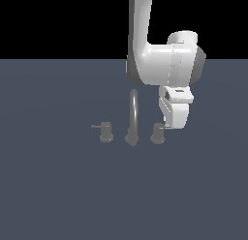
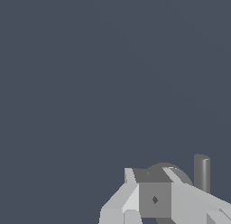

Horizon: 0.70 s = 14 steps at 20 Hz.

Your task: Turn on the faucet by rotating a designated handle.

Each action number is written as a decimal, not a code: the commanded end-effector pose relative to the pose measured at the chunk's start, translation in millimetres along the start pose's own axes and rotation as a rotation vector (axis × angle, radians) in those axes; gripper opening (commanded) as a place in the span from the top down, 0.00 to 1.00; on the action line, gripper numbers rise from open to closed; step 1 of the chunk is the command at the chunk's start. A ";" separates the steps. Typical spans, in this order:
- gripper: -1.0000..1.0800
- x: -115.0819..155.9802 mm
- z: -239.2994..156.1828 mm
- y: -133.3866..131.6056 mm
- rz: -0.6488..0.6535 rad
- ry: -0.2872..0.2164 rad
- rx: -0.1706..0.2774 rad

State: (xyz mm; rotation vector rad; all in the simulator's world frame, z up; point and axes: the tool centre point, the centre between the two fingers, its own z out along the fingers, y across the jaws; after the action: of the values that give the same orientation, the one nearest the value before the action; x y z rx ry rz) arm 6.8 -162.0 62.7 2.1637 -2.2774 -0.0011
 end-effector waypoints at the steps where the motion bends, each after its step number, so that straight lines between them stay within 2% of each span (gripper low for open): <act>1: 1.00 5.0 -0.1 8.2 0.001 0.000 0.000; 5: 1.00 12.7 0.0 22.1 0.002 0.000 0.001; 7: 1.00 6.8 -0.2 14.0 -0.006 0.001 0.009; 14: 1.00 4.9 -0.1 38.2 -0.002 0.000 0.005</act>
State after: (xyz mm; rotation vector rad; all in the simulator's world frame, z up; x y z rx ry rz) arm -17.7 -167.7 63.0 2.1766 -2.2801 0.0333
